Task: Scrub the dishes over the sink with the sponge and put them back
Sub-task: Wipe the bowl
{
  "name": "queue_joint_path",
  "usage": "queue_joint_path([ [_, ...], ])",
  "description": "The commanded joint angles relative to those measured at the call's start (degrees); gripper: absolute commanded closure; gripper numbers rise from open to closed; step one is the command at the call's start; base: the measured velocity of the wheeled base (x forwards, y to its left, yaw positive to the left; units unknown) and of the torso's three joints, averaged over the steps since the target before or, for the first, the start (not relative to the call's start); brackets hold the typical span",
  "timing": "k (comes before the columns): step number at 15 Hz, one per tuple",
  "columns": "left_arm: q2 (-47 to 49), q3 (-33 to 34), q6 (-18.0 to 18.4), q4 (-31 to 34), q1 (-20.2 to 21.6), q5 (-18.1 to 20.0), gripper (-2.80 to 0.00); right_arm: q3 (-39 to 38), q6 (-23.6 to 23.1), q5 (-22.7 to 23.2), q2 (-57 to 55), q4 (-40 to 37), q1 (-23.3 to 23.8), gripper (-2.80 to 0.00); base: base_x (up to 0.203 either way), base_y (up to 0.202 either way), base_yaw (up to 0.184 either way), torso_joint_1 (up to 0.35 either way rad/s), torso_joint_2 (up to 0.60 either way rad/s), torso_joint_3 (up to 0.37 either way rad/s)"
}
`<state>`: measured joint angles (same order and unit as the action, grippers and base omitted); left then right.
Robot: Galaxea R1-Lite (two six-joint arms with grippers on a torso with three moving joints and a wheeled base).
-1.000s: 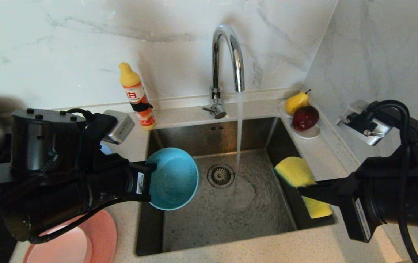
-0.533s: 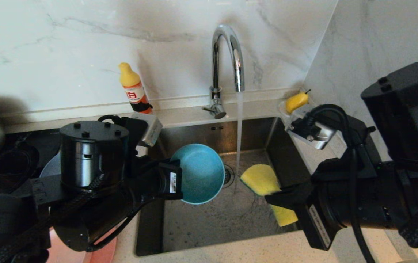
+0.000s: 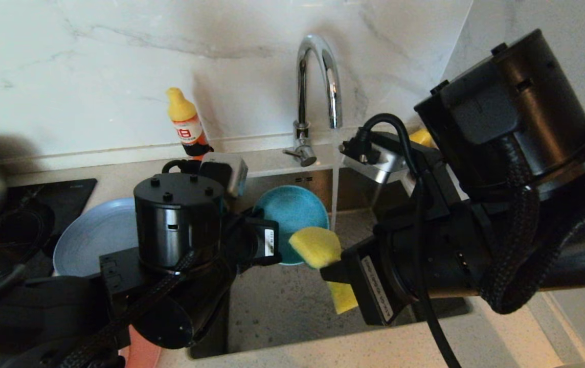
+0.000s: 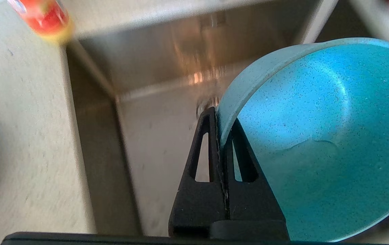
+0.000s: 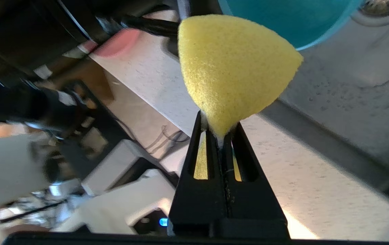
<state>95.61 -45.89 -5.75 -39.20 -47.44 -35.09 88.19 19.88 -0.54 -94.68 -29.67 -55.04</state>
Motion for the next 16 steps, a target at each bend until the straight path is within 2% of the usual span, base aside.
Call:
queue_joint_path([
  [1, 1.16, -0.55, -0.06, -0.70, -0.38, -0.68, 0.00, 4.15, 2.91, 2.24, -3.91, -2.49, 0.20, 0.00, 0.000, 0.000, 0.000, 0.000, 0.00, 0.000],
  [5, -0.08, 0.52, -0.40, -0.85, -0.38, -0.60, 0.00, 4.43, 6.66, 6.59, -4.81, -2.64, 3.43, 0.00, 0.000, 0.000, 0.000, 0.000, 0.00, 0.000],
  [8, 0.05, 1.72, -0.40, -5.47, -0.30, -0.59, 0.00, 5.28, 8.81, 10.05, -4.47, -2.82, 6.13, 0.00, 0.000, 0.000, 0.000, 0.000, 0.00, 0.000],
  [13, -0.49, 3.14, -0.31, -6.90, -0.43, -0.51, 0.00, 8.99, 14.77, 16.40, -5.15, -4.42, 7.45, 0.00, 0.000, 0.000, 0.000, 0.000, 0.00, 0.000],
  [16, -0.54, 4.45, -0.31, -10.46, -0.73, -0.51, 0.00, 12.14, 17.33, 17.05, -7.11, -5.59, 8.31, 0.00, 0.000, 0.000, 0.000, 0.000, 0.00, 0.000],
])
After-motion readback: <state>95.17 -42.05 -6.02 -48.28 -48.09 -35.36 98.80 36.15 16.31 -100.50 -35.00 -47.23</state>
